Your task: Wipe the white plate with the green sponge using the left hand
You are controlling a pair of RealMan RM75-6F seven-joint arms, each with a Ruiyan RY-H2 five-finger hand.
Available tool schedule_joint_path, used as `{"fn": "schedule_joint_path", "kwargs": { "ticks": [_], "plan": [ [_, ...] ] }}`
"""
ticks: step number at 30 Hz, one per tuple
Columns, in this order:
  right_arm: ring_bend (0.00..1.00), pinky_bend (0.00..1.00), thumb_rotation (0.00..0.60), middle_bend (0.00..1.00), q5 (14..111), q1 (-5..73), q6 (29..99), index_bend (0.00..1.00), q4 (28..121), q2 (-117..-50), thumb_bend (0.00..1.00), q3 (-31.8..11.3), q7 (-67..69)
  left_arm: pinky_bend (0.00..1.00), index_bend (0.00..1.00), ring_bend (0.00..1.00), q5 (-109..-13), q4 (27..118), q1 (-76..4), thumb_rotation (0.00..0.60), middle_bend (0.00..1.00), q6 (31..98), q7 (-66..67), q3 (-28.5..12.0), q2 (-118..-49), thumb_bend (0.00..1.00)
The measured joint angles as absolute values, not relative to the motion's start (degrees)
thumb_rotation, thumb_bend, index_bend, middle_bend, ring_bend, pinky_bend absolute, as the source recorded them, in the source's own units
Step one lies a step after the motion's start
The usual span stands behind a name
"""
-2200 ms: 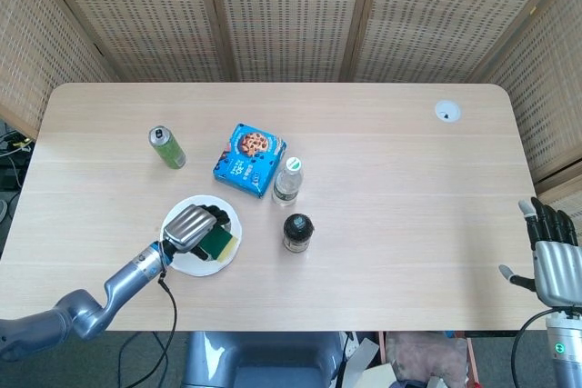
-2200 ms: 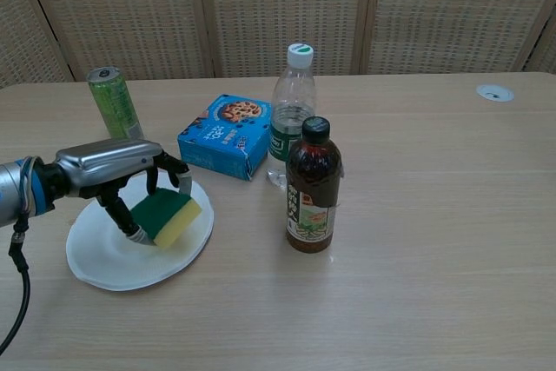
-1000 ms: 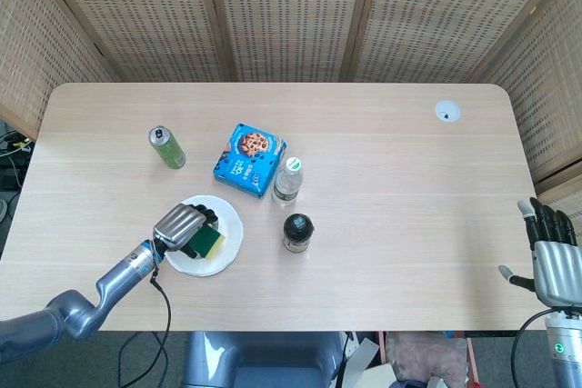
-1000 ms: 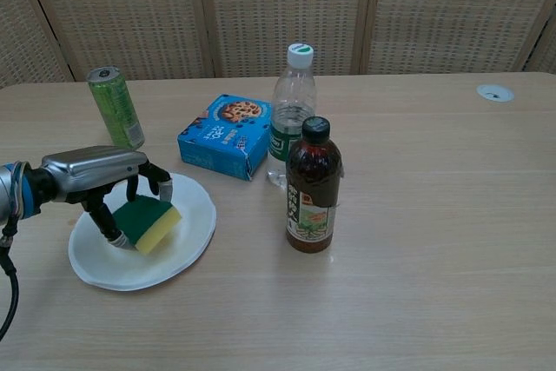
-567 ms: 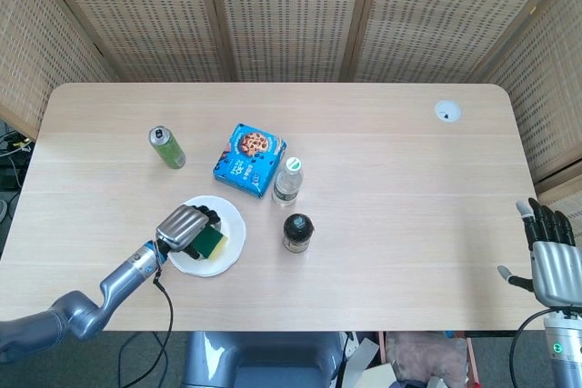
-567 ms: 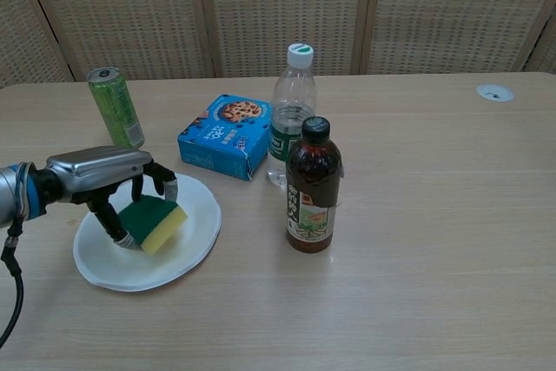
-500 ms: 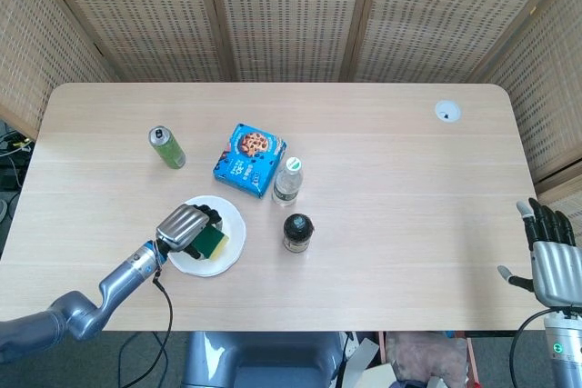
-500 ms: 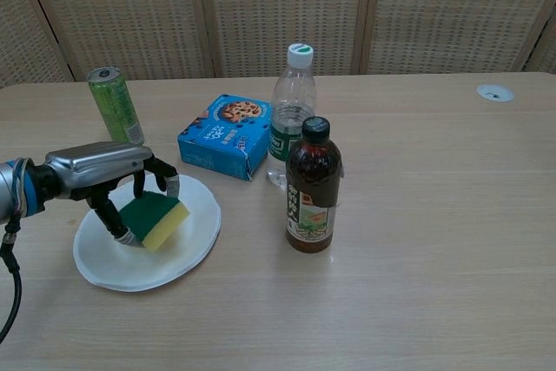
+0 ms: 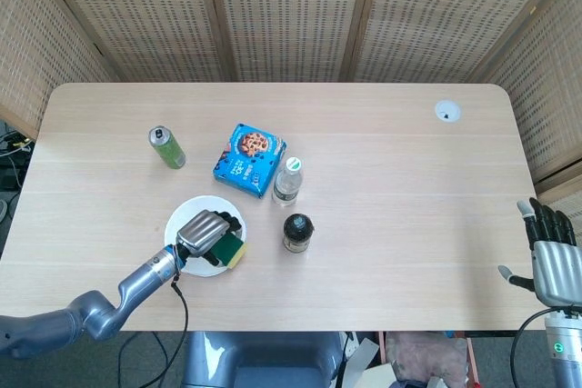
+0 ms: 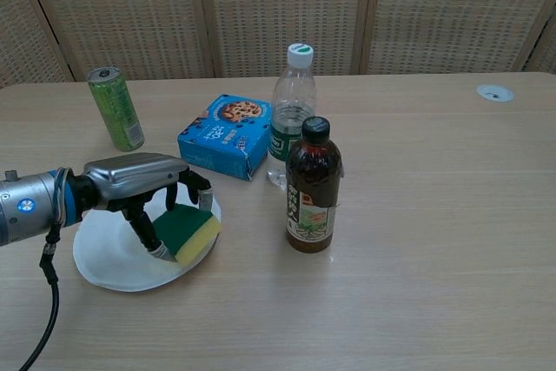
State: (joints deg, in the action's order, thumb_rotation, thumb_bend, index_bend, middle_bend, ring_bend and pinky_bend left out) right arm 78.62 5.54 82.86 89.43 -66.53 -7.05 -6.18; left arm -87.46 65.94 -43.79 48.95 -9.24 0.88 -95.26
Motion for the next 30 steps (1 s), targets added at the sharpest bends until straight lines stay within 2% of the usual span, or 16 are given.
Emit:
{"fn": "schedule_joint_path", "kwargs": {
  "ticks": [7,12,22,30],
  "plan": [
    [0.0,0.0,0.6,0.0,78.94,5.42,83.07,0.0,89.58,-66.29,0.0,-6.96,-5.74,0.42,0.49,0.31,-86.14,64.7,-43.98,0.6,0.39,46.93,-6.66,1.2,-96.77,0.11],
    [0.0,0.0,0.6,0.0,79.02,5.37,83.17,0.0,89.63,-66.18,0.0,-6.96,-5.51,0.42,0.49,0.31,-86.26,66.11,-43.72,0.6,0.39,48.67,-7.06,0.66,-95.45,0.11],
    [0.0,0.0,0.6,0.0,79.77,5.26,83.52,0.0,90.07,-66.1,0.0,-6.64,-5.7,0.42,0.49,0.31,-86.14,70.87,-41.77,0.6,0.39,54.57,-9.83,-1.29,-84.37,0.11],
    [0.0,0.0,0.6,0.0,79.87,5.25,83.59,0.0,90.21,-66.32,0.0,-6.52,-6.43,0.42,0.49,0.31,-83.21,61.55,-39.71,0.6,0.39,51.99,-11.11,-0.36,-83.28,0.12]
  ]
}}
